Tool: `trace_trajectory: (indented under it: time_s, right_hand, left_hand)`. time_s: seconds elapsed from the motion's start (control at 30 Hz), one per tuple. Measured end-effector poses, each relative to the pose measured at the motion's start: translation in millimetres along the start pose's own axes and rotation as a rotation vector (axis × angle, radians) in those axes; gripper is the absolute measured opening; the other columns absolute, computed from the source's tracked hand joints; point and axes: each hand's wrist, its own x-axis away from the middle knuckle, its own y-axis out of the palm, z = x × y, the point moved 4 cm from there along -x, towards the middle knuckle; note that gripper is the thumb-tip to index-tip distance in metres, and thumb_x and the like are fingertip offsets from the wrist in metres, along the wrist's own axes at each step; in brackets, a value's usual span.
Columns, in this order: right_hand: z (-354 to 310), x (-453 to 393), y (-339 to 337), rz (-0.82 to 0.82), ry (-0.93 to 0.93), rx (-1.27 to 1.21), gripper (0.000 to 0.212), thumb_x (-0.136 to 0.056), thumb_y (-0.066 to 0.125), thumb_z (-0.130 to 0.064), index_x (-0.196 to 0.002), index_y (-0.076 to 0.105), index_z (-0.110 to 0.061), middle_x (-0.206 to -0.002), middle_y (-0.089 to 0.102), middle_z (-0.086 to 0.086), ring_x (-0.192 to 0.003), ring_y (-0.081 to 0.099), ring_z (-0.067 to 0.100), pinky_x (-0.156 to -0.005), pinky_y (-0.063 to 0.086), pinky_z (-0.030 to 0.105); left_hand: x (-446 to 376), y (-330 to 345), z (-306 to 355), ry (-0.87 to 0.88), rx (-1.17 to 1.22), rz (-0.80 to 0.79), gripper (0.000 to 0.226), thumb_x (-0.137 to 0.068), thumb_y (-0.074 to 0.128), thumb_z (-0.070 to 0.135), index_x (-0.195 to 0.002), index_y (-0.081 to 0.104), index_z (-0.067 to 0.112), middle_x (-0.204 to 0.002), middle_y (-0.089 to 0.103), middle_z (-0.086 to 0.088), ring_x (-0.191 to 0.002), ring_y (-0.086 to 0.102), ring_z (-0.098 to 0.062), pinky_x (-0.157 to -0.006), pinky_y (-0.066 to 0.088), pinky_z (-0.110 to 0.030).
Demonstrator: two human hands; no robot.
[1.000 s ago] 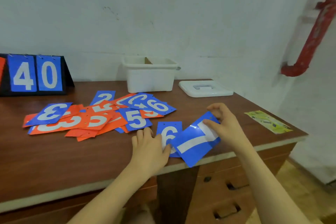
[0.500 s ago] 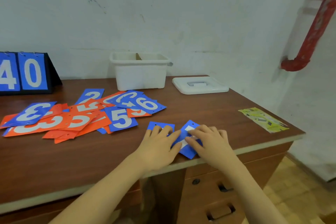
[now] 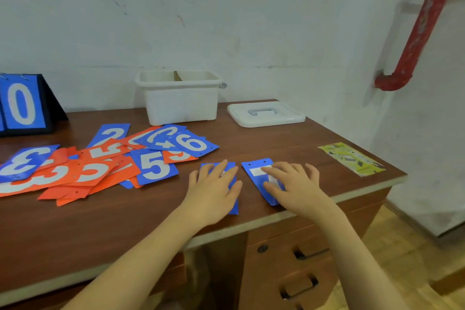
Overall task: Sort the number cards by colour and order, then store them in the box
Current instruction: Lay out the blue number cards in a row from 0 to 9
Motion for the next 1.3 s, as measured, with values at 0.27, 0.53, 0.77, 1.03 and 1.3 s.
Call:
trace_trajectory:
  time_s: [0.27,0.53,0.77,1.03,1.3]
  right_hand:
    - [-113.5,-80.3,8.3,0.057,-0.077,-0.088,0.032,-0.095,0.041,-0.038,-0.111,0.059,-0.016,-0.114,0.056,0.003,-0.108,0.053,0.024,-0.094,0.034,0.039]
    - [-132.7,-166.6,48.4,-0.14,0.239,-0.024,0.065,-0.086,0.053,-0.055,-0.134,0.042,-0.013,-0.141,0.035,0.012,-0.131,0.032,0.033,-0.109,0.021,0.045]
    - [-123.0,-178.5,31.7,0.27,0.199,-0.468,0.029,-0.089,0.052,-0.007,-0.118,0.05,-0.008,-0.124,0.051,0.014,-0.107,0.053,0.029,-0.091,0.043,0.037]
    - [-119.0,-163.6,18.1,0.471,0.206,-0.748,0.033,-0.091,0.049,-0.002,-0.123,0.054,-0.007,-0.123,0.056,0.01,-0.098,0.05,0.011,-0.071,0.039,0.012]
    - [-127.5,-125.7,3.2,0.614,0.174,-1.008,0.028,-0.09,0.054,-0.006,-0.117,0.058,-0.012,-0.108,0.061,-0.003,-0.102,0.06,0.011,-0.073,0.05,0.007]
  left_hand:
    - [4.5,-49.7,-95.6,-0.112,-0.089,0.198,0.046,-0.095,0.034,0.043,-0.139,0.033,0.03,-0.151,0.027,0.004,-0.137,0.02,-0.021,-0.111,0.015,-0.042]
    - [-64.3,-52.0,-160.8,-0.084,-0.123,0.103,0.047,-0.096,0.034,0.038,-0.14,0.035,0.021,-0.149,0.031,0.0,-0.135,0.028,-0.021,-0.108,0.019,-0.043]
    - [-105.1,-57.0,-189.8,-0.056,-0.012,0.079,0.051,-0.094,0.041,0.036,-0.141,0.026,0.02,-0.149,0.03,0.0,-0.137,0.024,-0.019,-0.111,0.014,-0.042]
    - [-133.1,-43.4,-184.1,0.035,0.067,-0.016,0.05,-0.089,0.049,0.04,-0.137,0.034,0.032,-0.136,0.046,0.003,-0.127,0.039,-0.018,-0.107,0.017,-0.04]
    - [-103.8,-97.2,-181.1,0.021,0.322,0.48,0.032,-0.086,0.055,0.011,-0.115,0.055,0.024,-0.099,0.049,-0.001,-0.095,0.054,-0.022,-0.083,0.045,-0.036]
